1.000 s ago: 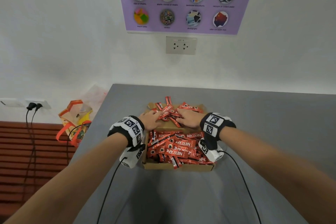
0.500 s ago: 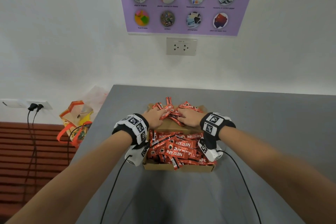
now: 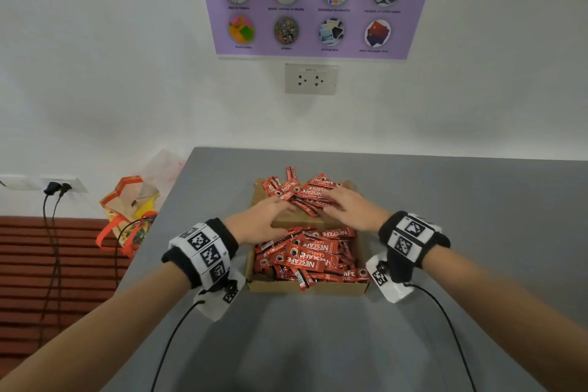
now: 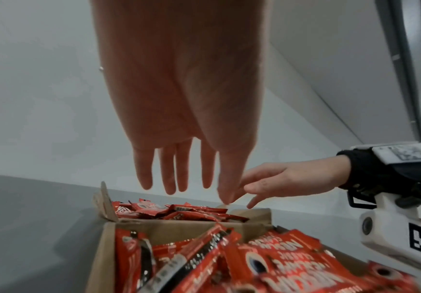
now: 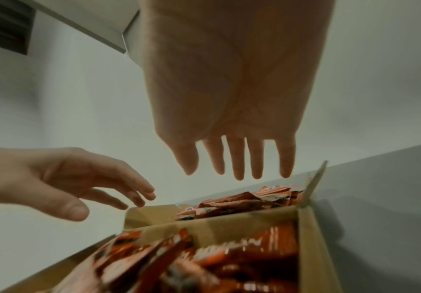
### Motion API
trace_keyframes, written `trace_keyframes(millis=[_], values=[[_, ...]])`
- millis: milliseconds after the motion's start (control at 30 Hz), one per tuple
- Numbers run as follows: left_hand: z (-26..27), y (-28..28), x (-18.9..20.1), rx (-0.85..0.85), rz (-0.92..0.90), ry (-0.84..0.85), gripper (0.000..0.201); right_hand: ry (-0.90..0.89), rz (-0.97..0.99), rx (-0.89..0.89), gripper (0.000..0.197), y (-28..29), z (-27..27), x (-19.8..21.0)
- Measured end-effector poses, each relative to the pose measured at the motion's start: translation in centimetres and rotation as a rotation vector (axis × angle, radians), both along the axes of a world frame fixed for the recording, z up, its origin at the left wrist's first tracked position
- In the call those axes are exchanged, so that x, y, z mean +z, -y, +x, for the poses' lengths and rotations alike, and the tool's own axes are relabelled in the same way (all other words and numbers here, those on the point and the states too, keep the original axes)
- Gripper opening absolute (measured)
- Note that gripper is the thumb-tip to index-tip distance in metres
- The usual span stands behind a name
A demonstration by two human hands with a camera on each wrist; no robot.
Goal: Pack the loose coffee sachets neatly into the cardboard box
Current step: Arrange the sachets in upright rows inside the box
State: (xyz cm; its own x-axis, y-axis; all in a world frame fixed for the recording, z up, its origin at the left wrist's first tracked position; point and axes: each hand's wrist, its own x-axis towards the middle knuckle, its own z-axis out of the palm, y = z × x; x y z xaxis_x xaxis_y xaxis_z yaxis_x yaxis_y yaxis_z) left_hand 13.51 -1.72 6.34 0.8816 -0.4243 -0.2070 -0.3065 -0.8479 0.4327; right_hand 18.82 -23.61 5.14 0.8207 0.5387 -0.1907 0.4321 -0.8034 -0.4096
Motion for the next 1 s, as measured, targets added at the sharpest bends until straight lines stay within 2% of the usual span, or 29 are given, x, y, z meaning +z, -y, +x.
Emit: trace_keyframes(millis=[67, 133, 267, 400, 600, 800, 1000], values=[[-1.0, 0.1, 0.0, -0.059, 0.007, -0.032, 0.055, 0.026, 0.024, 0.033, 0.04, 0.6, -1.7, 0.3], [-1.4, 0.6, -0.2, -0.095, 0.037, -0.067, 0.065, -0.026, 0.023, 0.077, 0.041, 0.8, -3.3, 0.6], [-1.6, 2.4, -0.4, -0.119, 0.128, -0.112, 0.084, -0.088, -0.074, 0.14, 0.069, -0.1, -5.2, 0.5], [-2.0, 4.0, -0.6, -0.152, 0.223, -0.114, 0.086, -0.056, -0.221, 0.157, 0.084, -0.9, -6.1, -0.8], [-1.8, 4.3, -0.8, -0.129, 0.217, -0.142, 0.085, 0.004, -0.282, 0.16, 0.089, -1.4, -6.2, -1.3], [-1.7, 4.3, -1.4, -0.113, 0.244, -0.155, 0.082, 0.048, -0.28, 0.193, 0.076, -2.2, -6.6, -2.2], [-1.6, 3.8, -1.7, -0.076, 0.169, -0.181, 0.093, -0.056, -0.222, 0.19, 0.071, -2.6, -6.6, -2.4]])
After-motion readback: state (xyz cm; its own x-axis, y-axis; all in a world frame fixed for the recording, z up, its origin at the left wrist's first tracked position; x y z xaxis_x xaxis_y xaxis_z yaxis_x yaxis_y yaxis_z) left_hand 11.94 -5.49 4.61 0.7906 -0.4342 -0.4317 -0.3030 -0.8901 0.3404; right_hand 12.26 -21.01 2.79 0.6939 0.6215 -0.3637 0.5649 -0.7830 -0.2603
